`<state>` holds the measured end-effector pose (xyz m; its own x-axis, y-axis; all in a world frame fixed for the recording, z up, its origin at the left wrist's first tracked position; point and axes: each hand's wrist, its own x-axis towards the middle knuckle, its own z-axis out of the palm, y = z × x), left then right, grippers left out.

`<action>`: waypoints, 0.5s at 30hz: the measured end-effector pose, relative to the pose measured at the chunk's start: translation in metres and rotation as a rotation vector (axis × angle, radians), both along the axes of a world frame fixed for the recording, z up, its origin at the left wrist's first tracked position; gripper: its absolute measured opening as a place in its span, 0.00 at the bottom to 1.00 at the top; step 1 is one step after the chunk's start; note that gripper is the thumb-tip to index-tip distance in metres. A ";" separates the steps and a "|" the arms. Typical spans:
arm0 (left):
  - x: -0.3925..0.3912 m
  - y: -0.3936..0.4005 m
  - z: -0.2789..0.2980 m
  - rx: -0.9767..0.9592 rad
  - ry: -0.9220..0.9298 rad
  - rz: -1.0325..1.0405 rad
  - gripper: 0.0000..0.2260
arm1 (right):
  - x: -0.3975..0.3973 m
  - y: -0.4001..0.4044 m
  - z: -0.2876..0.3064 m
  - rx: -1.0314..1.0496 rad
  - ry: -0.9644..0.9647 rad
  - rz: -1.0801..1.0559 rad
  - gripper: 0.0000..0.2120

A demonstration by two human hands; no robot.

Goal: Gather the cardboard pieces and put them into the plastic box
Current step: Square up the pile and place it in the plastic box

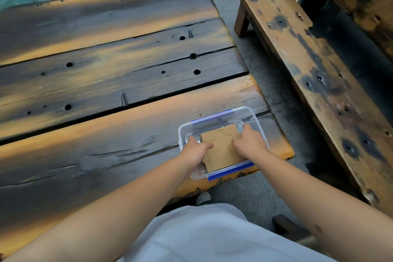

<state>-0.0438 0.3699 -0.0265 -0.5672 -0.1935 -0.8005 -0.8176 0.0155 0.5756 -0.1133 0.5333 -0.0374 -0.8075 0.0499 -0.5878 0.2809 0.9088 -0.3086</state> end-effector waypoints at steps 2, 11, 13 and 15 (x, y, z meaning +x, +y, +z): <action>0.001 -0.008 0.006 -0.106 0.125 -0.105 0.24 | 0.004 0.000 0.002 -0.014 0.069 0.074 0.23; 0.024 -0.069 0.053 -0.769 0.455 -0.632 0.33 | 0.023 -0.029 0.030 0.051 0.391 0.519 0.40; 0.029 -0.081 0.061 -0.963 0.454 -0.707 0.37 | 0.026 -0.037 0.041 0.092 0.430 0.592 0.42; 0.032 -0.090 0.068 -1.044 0.436 -0.716 0.40 | 0.029 -0.043 0.051 0.119 0.445 0.651 0.43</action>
